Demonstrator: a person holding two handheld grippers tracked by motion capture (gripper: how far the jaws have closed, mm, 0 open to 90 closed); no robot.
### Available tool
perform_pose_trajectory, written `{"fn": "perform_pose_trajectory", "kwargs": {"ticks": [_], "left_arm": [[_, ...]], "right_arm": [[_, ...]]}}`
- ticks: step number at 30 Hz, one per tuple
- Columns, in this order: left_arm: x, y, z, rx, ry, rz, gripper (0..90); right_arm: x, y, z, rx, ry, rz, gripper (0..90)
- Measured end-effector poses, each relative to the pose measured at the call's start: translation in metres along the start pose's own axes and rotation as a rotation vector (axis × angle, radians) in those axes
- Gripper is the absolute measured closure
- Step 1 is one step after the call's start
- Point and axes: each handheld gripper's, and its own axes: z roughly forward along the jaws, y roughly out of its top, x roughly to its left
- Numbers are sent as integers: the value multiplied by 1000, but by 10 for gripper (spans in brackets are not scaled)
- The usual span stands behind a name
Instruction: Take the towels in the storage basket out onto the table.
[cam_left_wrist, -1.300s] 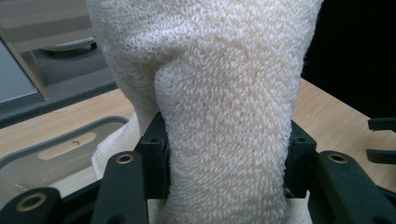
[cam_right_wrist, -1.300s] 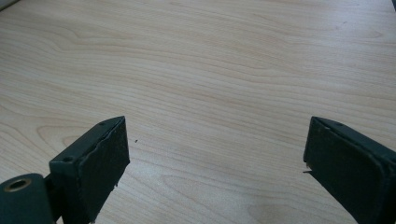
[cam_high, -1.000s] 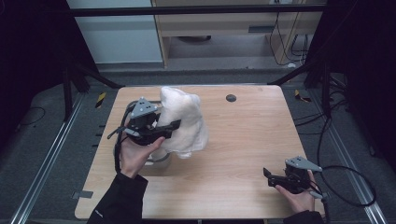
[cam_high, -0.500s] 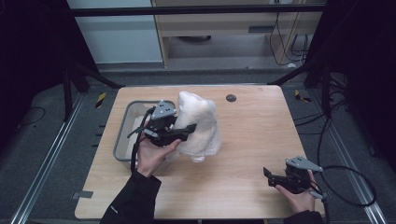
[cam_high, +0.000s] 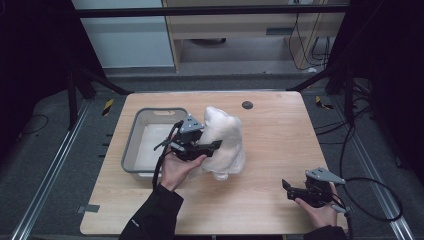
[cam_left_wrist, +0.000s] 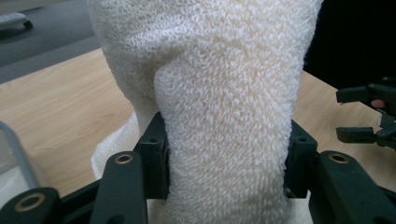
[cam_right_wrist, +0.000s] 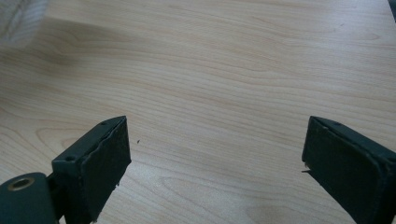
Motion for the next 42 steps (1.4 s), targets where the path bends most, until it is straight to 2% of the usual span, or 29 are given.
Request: {"fn": "perform_pose_trajectory", "kwargs": {"ticks": [5, 13, 17, 21, 23, 32, 36, 42], "left_arm": [[-5, -5, 15, 25, -7, 13, 473], [-9, -15, 35, 46, -27, 8, 472], [-12, -20, 44, 61, -40, 7, 471], [-14, -25, 52, 66, -50, 1, 469], [-15, -27, 56, 75, -50, 9, 466], [-16, -40, 74, 98, -59, 8, 443], [-16, -44, 80, 90, -73, 8, 422], [-17, -47, 85, 102, -61, 26, 381]], "right_arm": [[0, 0, 0, -2, 1, -1, 79], [-1, 0, 0, -5, -11, -16, 79], [-1, 0, -1, -4, -7, -5, 79], [-1, 0, 0, -6, -13, -19, 79], [-1, 0, 0, -4, -11, -14, 79], [-1, 0, 0, 2, -10, -13, 78], [-1, 0, 0, 4, -12, -15, 78], [0, -1, 0, 6, -11, -20, 78]]}}
